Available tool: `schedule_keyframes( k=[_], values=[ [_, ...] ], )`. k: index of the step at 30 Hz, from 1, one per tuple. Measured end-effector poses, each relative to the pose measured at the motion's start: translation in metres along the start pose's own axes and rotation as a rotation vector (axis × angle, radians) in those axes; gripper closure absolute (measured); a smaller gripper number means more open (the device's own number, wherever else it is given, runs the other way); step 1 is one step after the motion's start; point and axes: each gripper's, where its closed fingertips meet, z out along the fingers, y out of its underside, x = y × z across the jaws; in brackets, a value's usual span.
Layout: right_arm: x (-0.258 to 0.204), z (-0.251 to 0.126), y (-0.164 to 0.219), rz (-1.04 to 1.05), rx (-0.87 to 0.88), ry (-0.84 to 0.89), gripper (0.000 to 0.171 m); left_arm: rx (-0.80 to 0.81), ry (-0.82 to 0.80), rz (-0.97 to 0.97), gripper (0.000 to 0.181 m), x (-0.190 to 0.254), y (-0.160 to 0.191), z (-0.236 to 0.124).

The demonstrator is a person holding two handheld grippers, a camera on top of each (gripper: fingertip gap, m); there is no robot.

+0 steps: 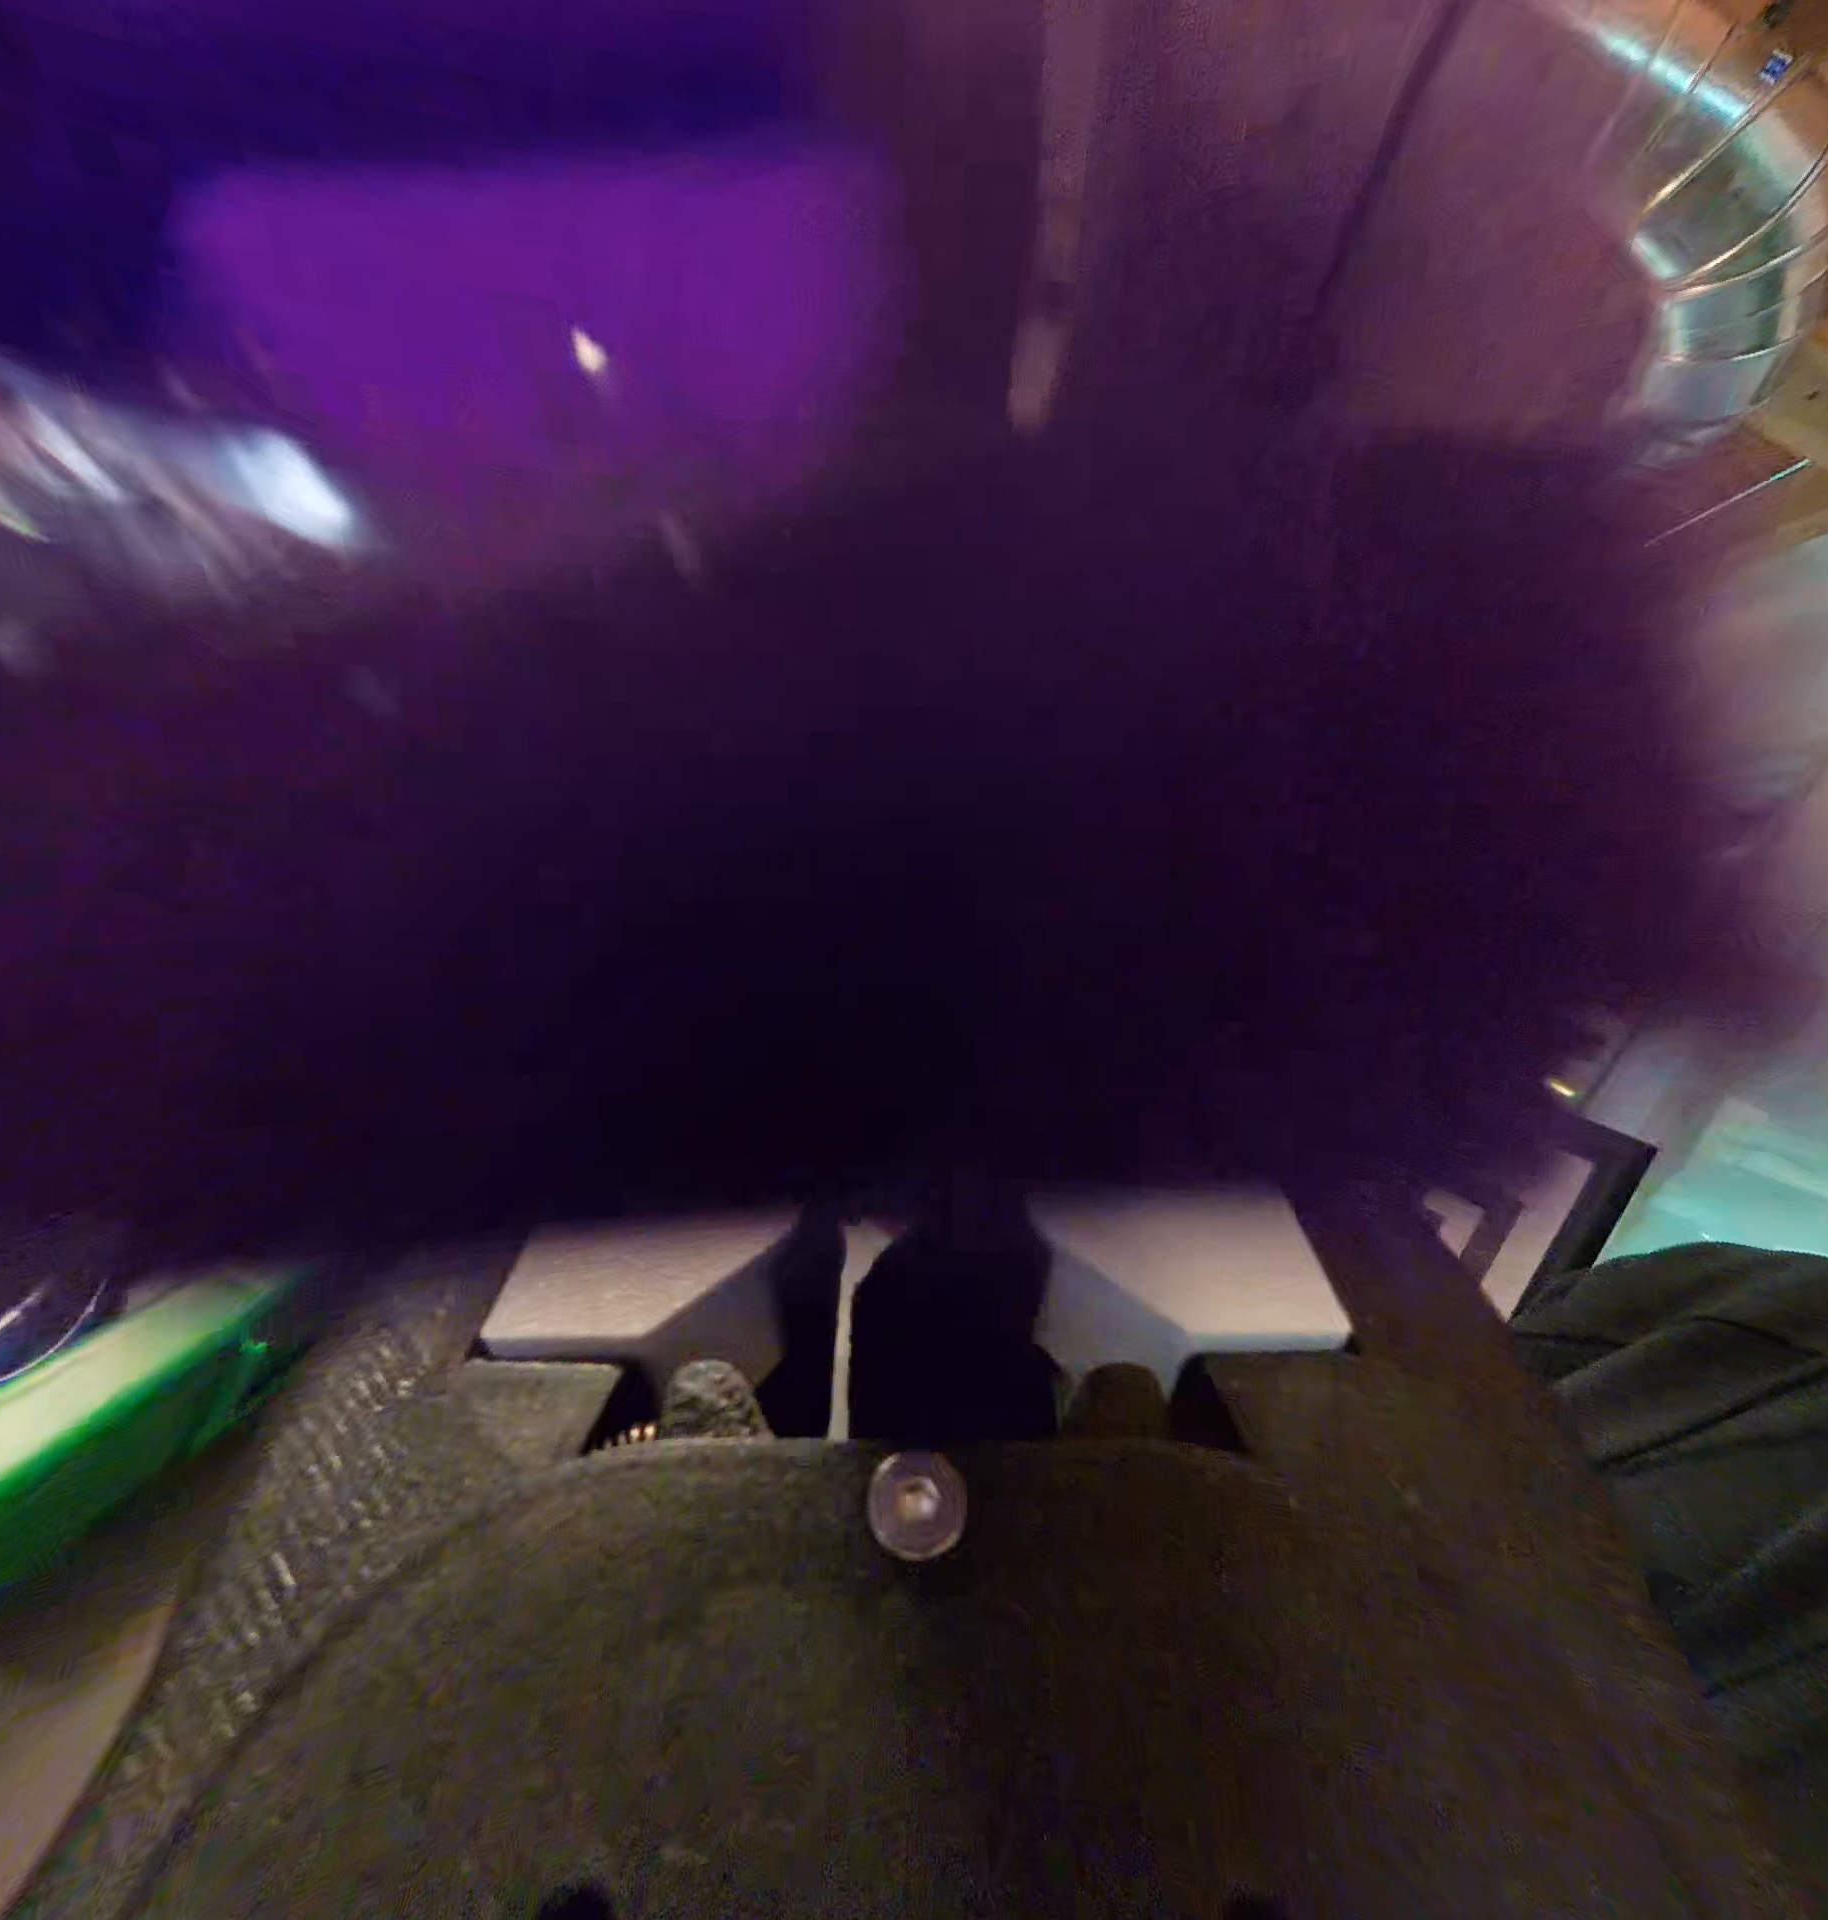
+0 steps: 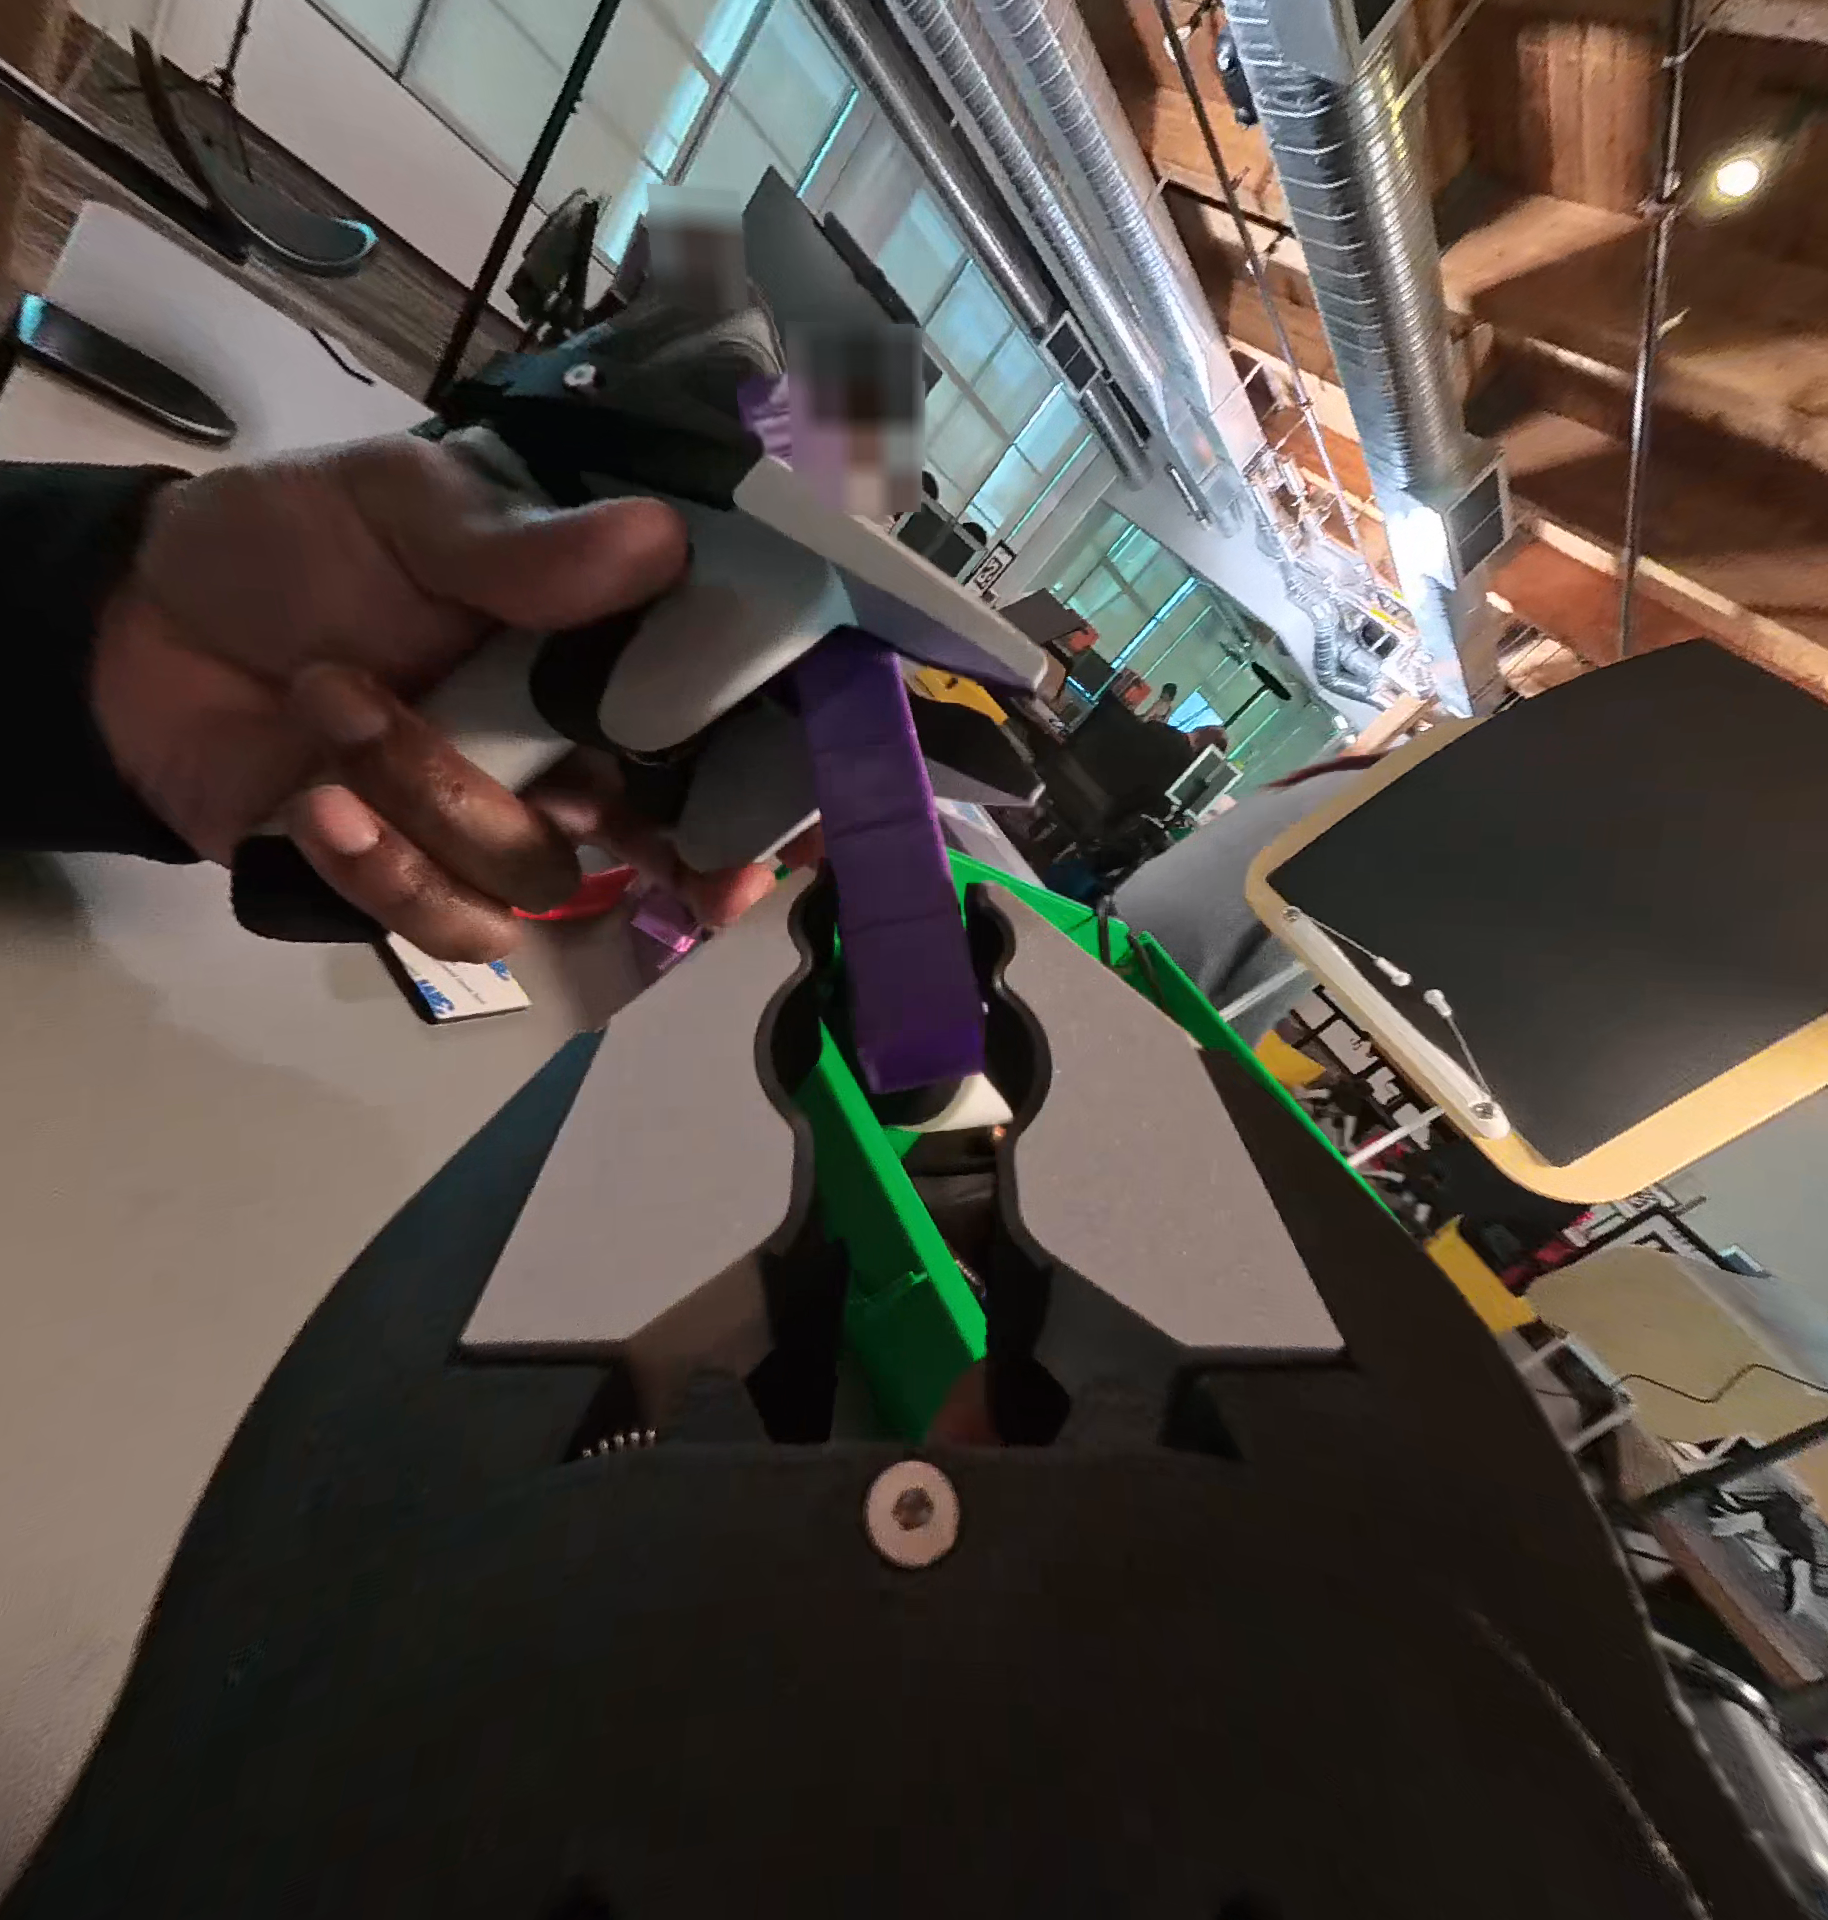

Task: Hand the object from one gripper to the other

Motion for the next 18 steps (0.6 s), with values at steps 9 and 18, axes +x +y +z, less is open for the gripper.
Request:
schedule_keyframes(
  k=[9, 18],
  values=[
    [0.002, -0.01, -0.003, 0.246, 0.043, -0.127, 0.147, 0.071, 0.004, 0.07, 0.154, 0.006, -0.012, -0.005],
    [0.0, 0.003, 0.028, -0.012, -0.147, -0.02, 0.144, -0.046, -0.166, 0.215, 0.155, -0.012, 0.007, 0.004]
  ],
)
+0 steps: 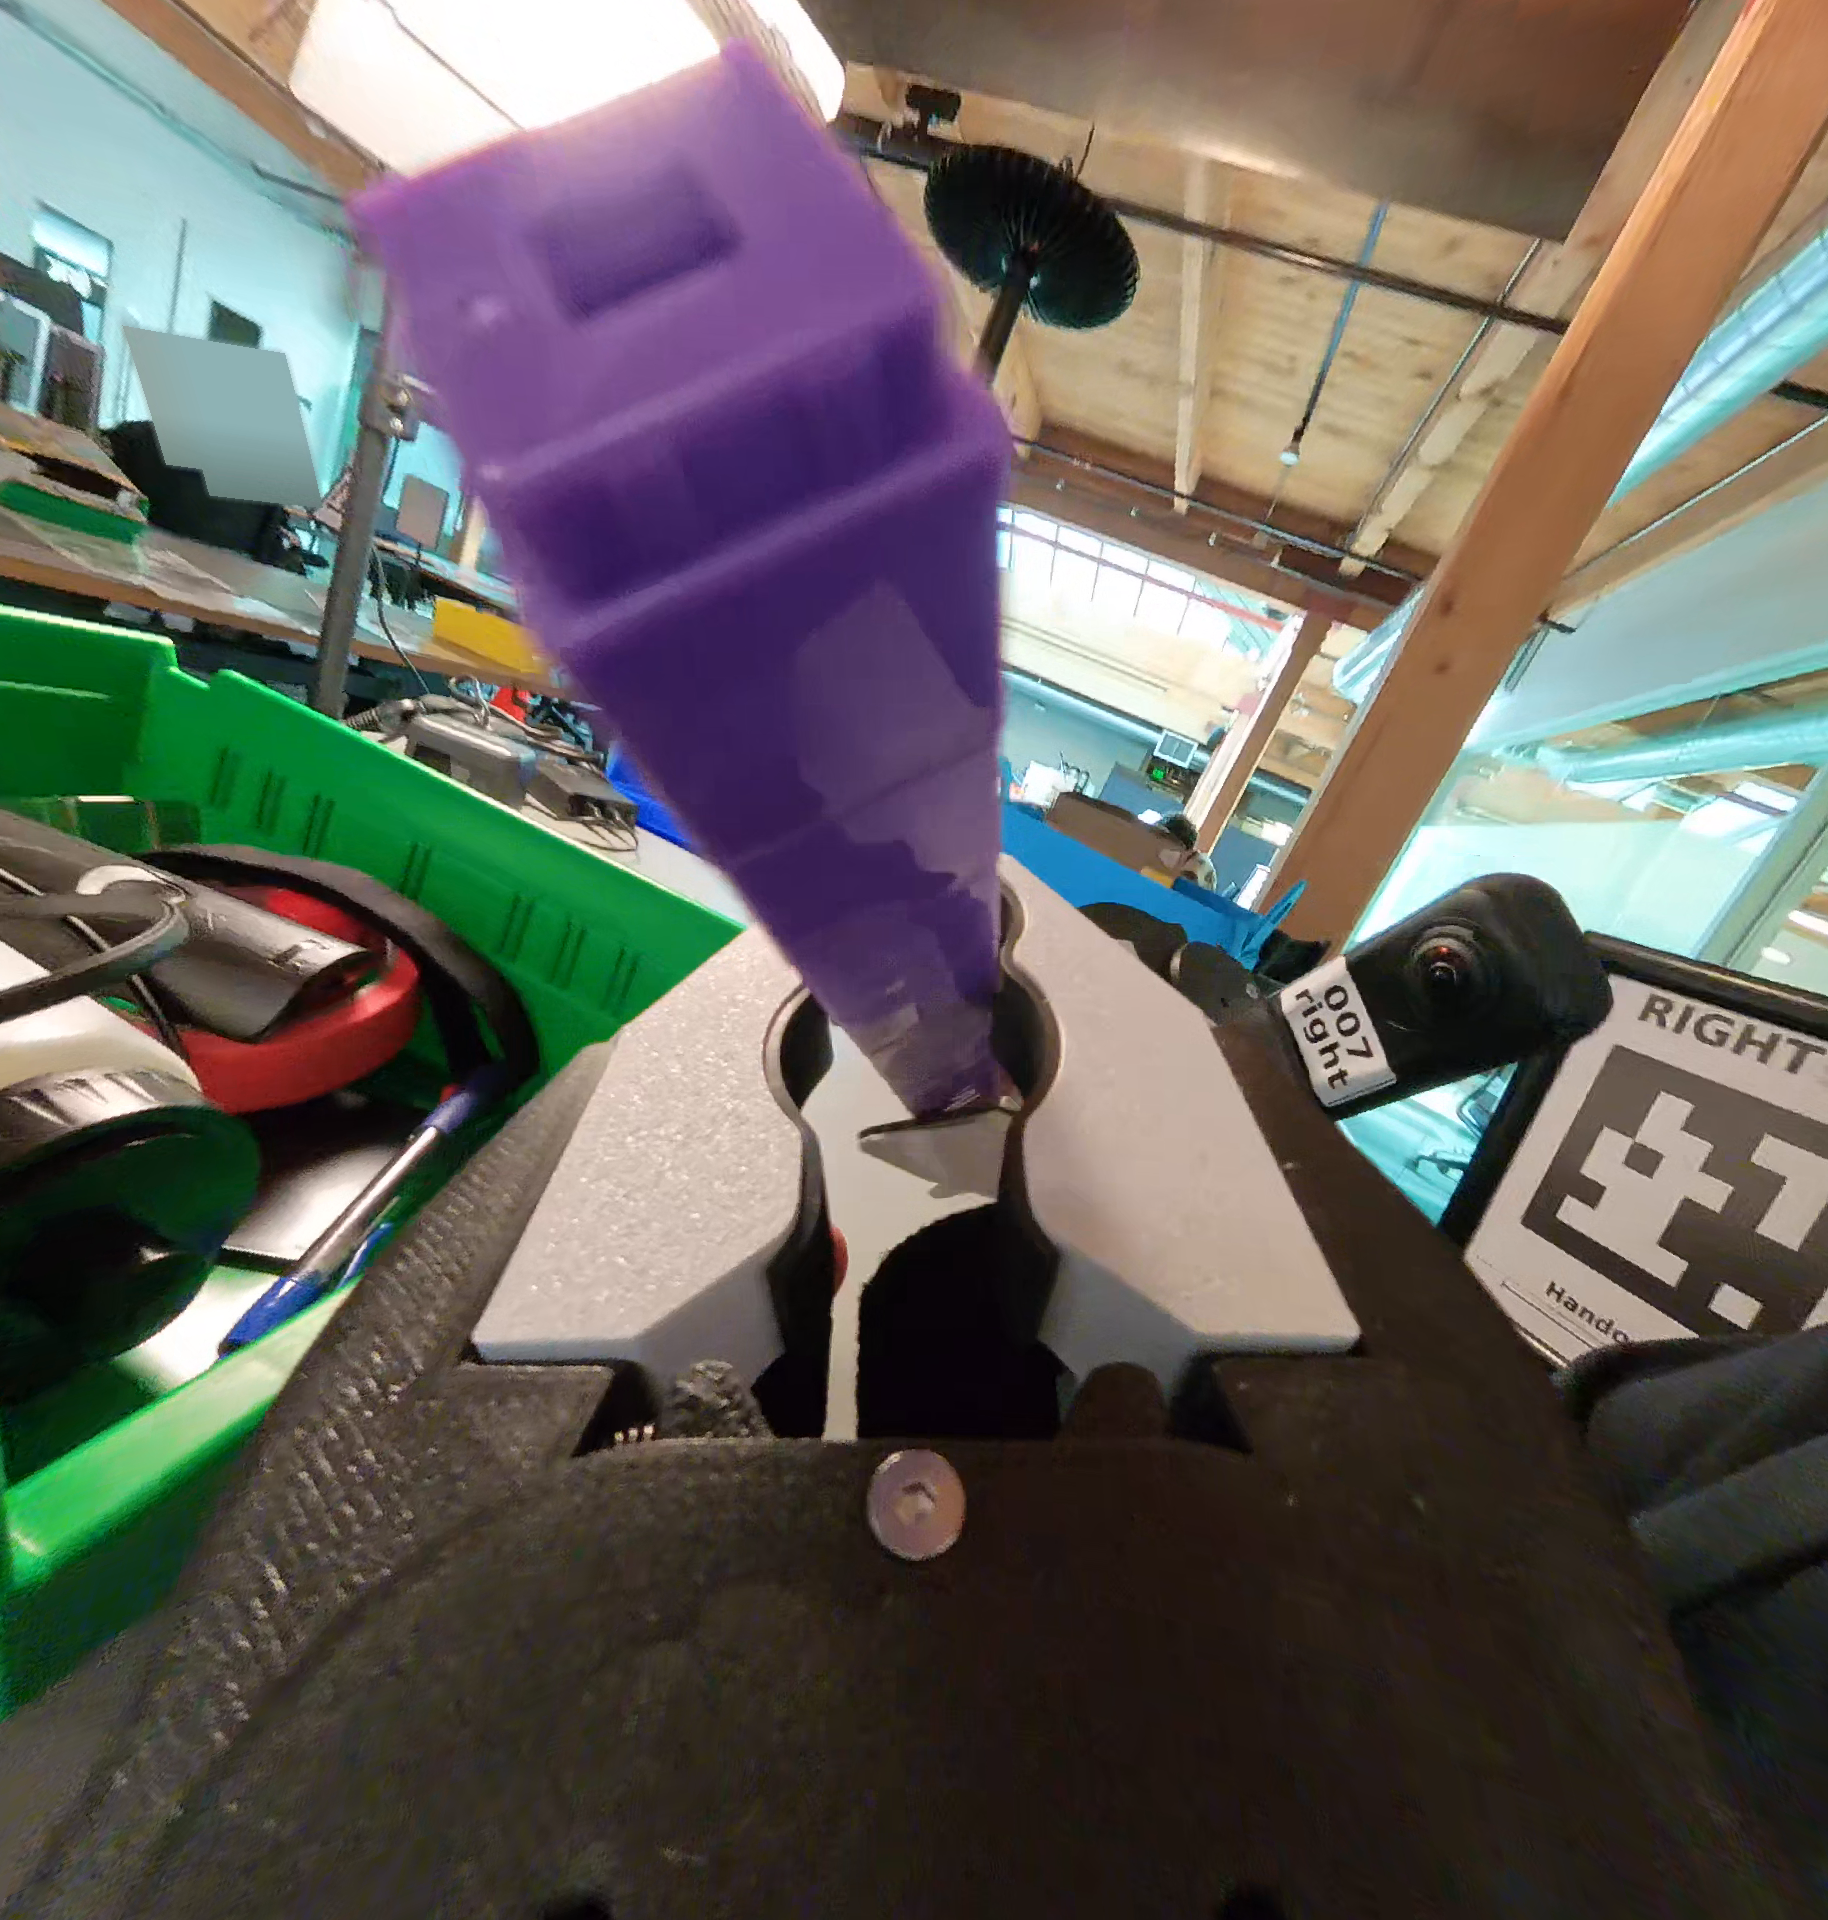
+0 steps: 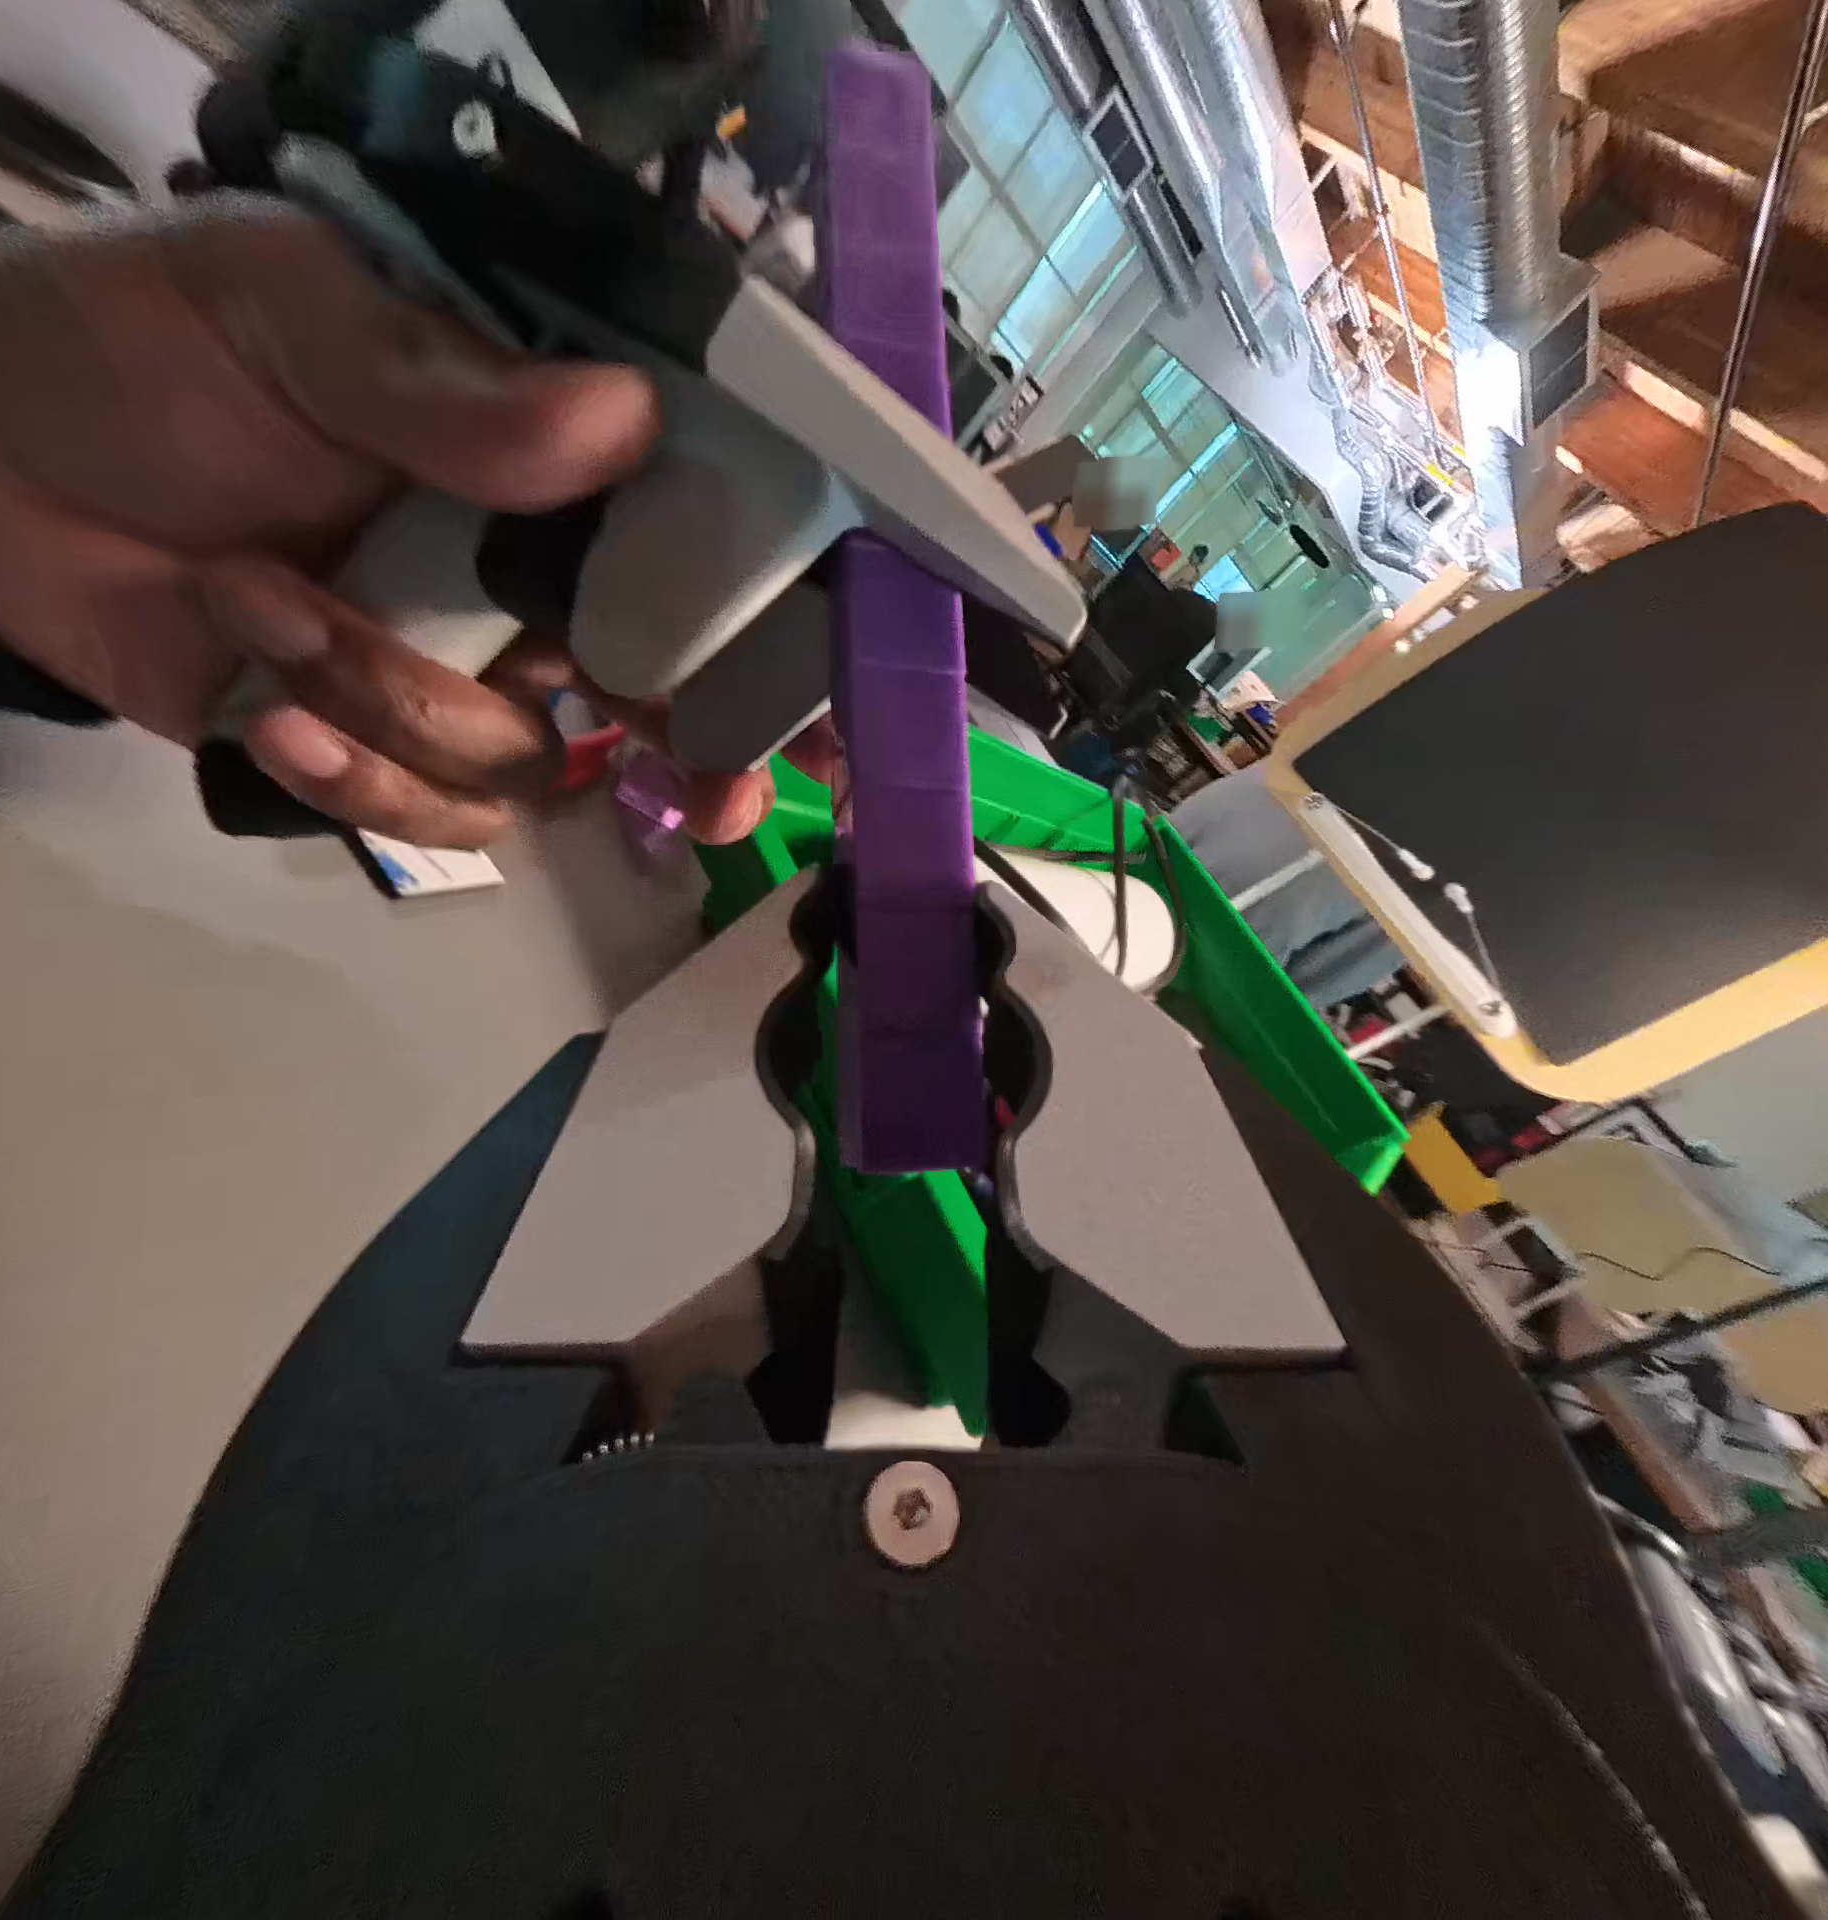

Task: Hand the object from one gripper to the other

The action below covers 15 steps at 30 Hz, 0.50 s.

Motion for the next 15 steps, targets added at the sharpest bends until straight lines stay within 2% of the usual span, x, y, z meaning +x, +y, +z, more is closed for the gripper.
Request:
schedule_keyframes(
  k=[4, 7, 10, 11, 12, 14, 15],
  values=[
    [0.006, 0.001, 0.013, -0.059, -0.066, 0.036, 0.147, 0.049, -0.046, 0.053, 0.148, -0.004, -0.01, -0.004],
    [0.008, 0.0, 0.013, -0.048, -0.056, 0.038, 0.145, 0.069, -0.061, 0.058, 0.156, -0.008, -0.016, -0.01],
    [0.005, 0.002, 0.005, -0.051, -0.036, 0.047, 0.122, 0.079, -0.103, 0.058, 0.159, -0.014, -0.016, -0.01],
    [0.002, 0.004, 0.005, -0.066, -0.04, 0.049, 0.121, 0.071, -0.101, 0.068, 0.159, -0.012, -0.014, -0.008],
    [0.0, 0.006, 0.005, -0.089, -0.049, 0.052, 0.125, 0.062, -0.095, 0.083, 0.16, -0.009, -0.012, -0.006],
    [-0.004, 0.009, 0.008, -0.14, -0.074, 0.061, 0.147, 0.038, -0.091, 0.114, 0.159, -0.006, -0.007, -0.002],
    [-0.004, 0.009, 0.009, -0.151, -0.079, 0.065, 0.147, 0.032, -0.091, 0.124, 0.159, -0.005, -0.006, -0.002]
  ],
)
